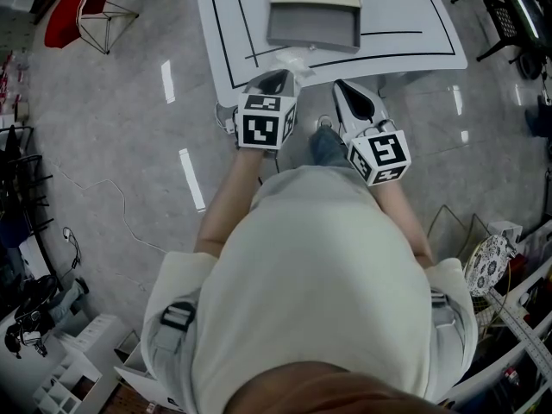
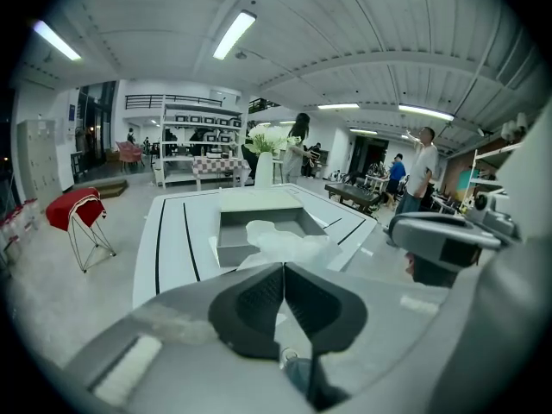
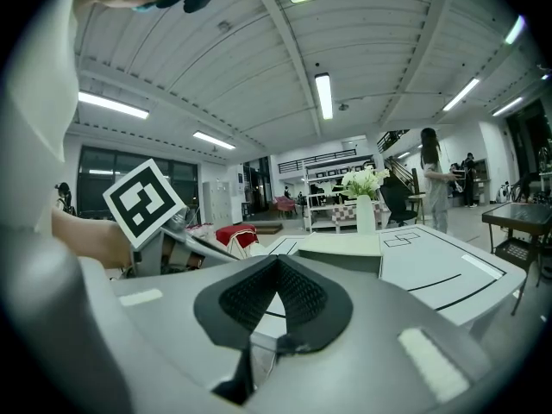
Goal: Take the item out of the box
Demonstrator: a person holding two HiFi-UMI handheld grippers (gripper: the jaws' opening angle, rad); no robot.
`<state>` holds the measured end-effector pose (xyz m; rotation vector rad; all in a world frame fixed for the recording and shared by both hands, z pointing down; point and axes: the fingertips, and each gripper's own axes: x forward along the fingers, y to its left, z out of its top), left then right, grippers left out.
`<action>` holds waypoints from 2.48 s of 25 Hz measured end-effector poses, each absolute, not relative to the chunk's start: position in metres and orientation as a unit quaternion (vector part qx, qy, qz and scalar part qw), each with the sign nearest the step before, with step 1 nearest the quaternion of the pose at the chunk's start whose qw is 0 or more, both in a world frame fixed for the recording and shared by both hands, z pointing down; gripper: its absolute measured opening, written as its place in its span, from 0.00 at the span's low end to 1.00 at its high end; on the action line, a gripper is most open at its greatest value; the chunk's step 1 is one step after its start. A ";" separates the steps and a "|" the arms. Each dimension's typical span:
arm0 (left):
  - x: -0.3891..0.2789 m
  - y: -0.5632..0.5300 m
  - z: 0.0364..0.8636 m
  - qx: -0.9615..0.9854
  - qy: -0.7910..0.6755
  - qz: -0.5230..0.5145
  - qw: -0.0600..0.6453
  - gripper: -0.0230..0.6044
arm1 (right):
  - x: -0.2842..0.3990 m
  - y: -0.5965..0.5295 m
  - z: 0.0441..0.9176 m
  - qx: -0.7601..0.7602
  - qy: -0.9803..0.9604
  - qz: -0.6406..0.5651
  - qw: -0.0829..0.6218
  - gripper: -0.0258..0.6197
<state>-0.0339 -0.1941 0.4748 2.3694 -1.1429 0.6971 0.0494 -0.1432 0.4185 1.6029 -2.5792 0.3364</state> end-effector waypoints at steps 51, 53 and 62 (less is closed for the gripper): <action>-0.097 -0.071 0.447 0.860 -0.447 0.145 0.200 0.05 | 0.000 -0.034 0.418 0.517 -0.849 0.097 0.052 0.04; -0.096 -0.073 0.446 0.861 -0.446 0.143 0.199 0.05 | 0.001 -0.035 0.418 0.519 -0.848 0.097 0.053 0.04; -0.091 -0.083 0.445 0.863 -0.442 0.140 0.200 0.05 | 0.007 -0.045 0.416 0.524 -0.845 0.093 0.056 0.04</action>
